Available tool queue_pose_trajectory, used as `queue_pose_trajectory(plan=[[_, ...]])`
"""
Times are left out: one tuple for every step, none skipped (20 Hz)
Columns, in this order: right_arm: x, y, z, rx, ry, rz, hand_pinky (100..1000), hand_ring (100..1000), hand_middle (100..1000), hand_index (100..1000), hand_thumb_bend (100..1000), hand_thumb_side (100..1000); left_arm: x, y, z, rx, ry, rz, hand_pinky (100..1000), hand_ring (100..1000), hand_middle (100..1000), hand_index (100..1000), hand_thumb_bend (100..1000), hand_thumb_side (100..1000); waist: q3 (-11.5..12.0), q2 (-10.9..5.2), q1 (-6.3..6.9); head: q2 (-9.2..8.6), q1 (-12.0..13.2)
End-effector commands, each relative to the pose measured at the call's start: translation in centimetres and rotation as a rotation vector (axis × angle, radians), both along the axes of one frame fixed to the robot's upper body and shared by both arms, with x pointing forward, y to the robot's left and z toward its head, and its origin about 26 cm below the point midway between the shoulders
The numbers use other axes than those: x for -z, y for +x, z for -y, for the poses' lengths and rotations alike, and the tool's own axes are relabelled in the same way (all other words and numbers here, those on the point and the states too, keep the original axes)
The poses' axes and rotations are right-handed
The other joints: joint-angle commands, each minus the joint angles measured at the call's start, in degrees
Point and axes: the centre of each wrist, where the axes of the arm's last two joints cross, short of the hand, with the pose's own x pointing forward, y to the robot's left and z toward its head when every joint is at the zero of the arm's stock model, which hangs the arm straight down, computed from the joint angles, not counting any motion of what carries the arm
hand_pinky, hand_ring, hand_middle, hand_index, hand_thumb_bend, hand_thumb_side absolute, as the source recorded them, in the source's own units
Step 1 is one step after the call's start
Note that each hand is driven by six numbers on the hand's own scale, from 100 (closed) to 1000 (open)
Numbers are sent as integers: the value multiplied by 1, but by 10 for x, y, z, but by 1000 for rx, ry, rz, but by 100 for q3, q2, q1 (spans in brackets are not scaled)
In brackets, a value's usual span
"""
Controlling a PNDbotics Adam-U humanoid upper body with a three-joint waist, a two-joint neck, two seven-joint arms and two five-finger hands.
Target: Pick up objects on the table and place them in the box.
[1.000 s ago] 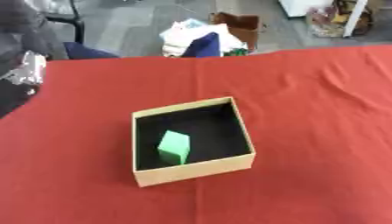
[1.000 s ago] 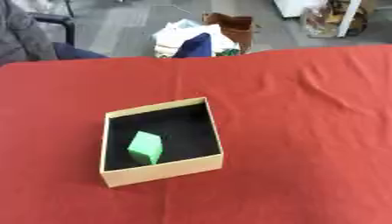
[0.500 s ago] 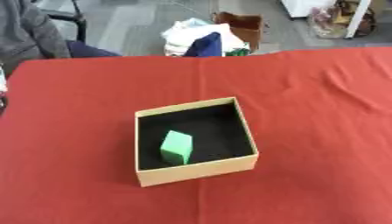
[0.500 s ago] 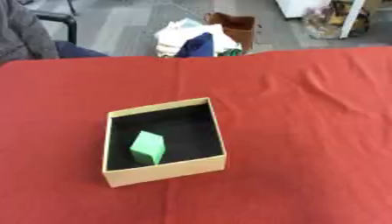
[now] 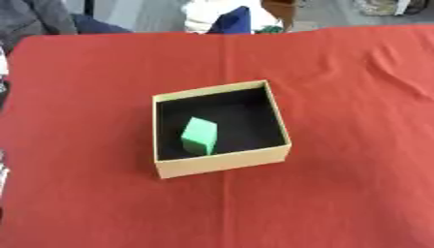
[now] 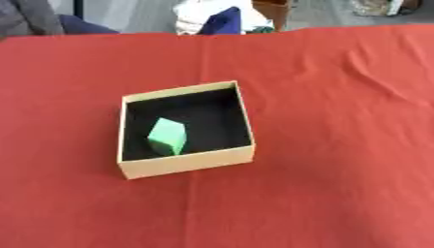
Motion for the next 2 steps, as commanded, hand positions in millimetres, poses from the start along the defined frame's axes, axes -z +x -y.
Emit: queue_pose_trajectory(plan=[[-9,-1,1,6,-12,31,633,758,785,887,100,532,-7,-3,-2,-1,1,25,633,643,602,820,100,504,-4,-60,-12,76,30],[-9,-1,1,7,-11,30,633,758,785,887,100,532,-7,-3,-1,0,-1,24,633,643,602,820,100,504,-7,-59,-10,95,36]])
